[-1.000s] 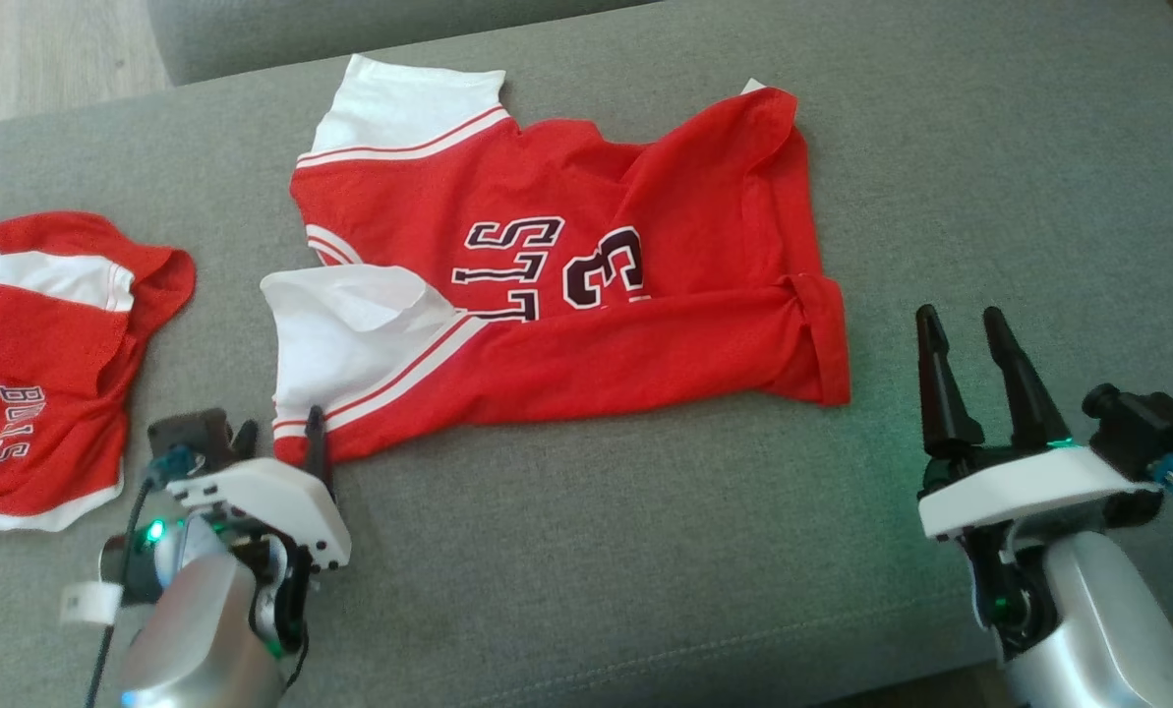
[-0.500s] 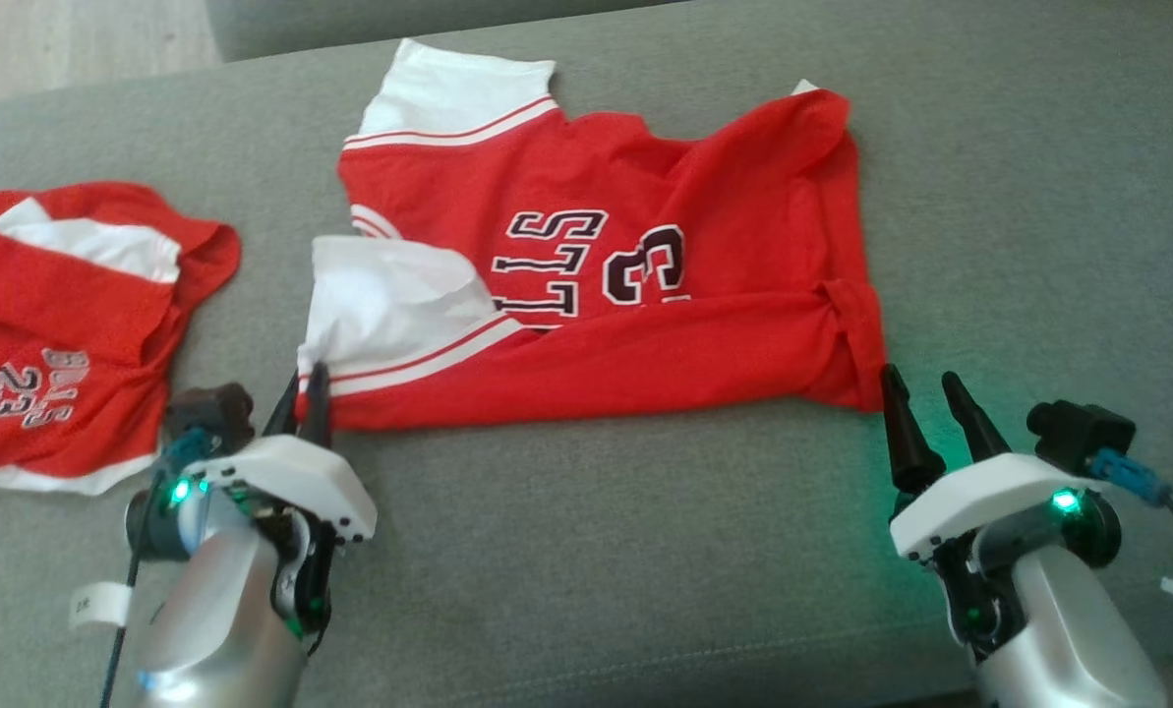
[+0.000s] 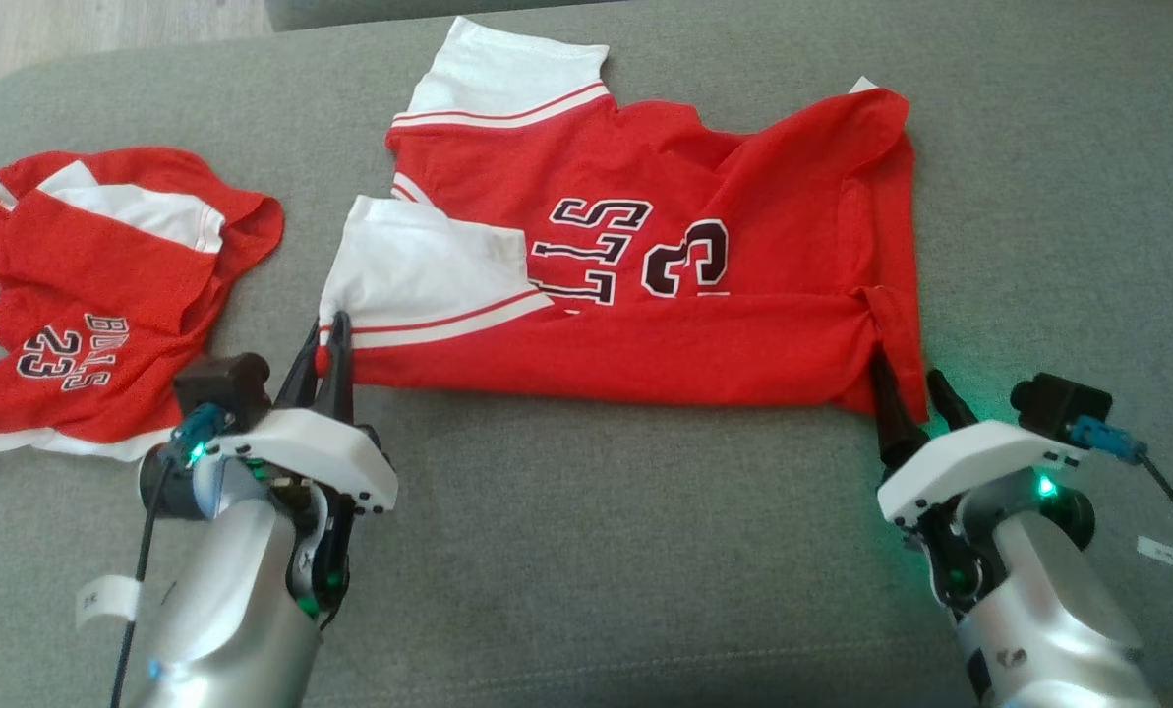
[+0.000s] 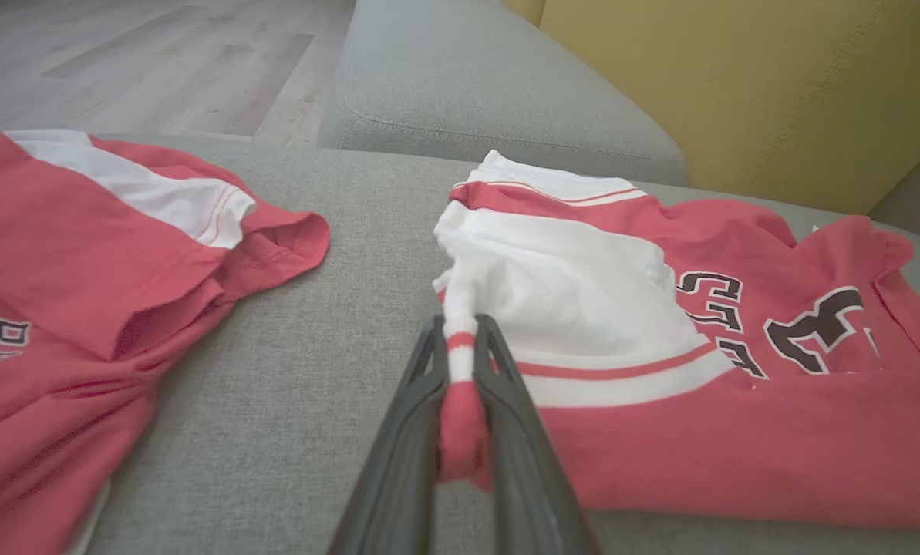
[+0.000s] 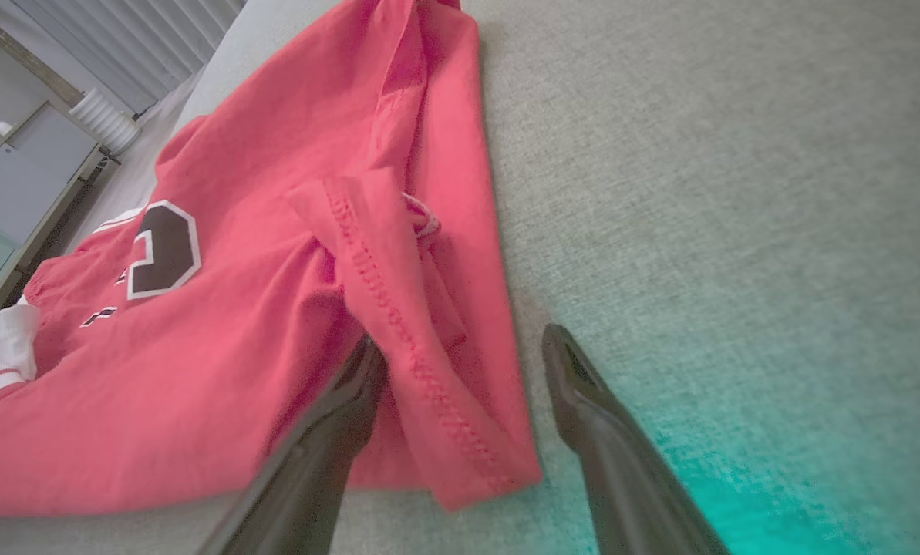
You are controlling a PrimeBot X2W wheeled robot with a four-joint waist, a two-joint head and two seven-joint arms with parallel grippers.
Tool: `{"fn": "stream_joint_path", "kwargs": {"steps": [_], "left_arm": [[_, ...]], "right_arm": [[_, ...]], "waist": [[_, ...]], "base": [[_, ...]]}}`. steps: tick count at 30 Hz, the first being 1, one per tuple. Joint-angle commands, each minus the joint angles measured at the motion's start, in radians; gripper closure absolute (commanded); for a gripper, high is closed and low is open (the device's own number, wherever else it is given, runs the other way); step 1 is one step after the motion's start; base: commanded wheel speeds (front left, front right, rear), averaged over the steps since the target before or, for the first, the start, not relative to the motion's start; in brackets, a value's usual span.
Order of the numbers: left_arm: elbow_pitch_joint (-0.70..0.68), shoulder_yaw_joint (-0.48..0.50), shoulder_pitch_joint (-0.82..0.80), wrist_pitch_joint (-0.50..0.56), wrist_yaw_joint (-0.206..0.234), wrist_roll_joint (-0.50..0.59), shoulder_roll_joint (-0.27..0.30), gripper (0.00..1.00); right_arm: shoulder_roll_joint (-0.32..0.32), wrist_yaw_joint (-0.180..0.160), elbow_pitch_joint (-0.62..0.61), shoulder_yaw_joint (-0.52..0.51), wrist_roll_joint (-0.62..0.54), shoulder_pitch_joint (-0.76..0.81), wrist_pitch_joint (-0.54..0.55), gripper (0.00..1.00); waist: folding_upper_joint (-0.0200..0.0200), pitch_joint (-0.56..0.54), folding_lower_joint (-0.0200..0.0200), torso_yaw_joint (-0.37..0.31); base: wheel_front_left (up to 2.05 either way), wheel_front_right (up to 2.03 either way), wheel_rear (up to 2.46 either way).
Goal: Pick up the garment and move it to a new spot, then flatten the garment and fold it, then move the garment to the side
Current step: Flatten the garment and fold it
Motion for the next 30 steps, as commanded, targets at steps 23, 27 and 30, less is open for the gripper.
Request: {"fn": "stream_joint_path", "kwargs": {"steps": [23, 27, 30], "left_arm": [[-0.125, 0.079, 0.06, -0.015, 0.049, 0.022, 0.048, 1.0], [-0.136, 0.07, 0.093, -0.015, 0.046, 0.028, 0.044, 1.0], [-0.137, 0.051, 0.131, -0.014, 0.035, 0.033, 0.043, 1.0]], "right_arm": [[-0.117, -0.001, 0.087, 0.168, -0.208, -0.101, -0.093, 1.0], [-0.148, -0.001, 0.062, 0.176, -0.248, -0.076, -0.042, 1.0], [-0.166, -0.001, 0.037, 0.179, -0.243, -0.04, 0.021, 1.0]], "waist": [[0.0, -0.098, 0.0, -0.022], [0.0, -0.131, 0.0, -0.019], [0.0, -0.158, 0.0, -0.014]], "base": [[0.0, 0.0, 0.0], [0.0, 0.0, 0.0], [0.0, 0.0, 0.0]]}}
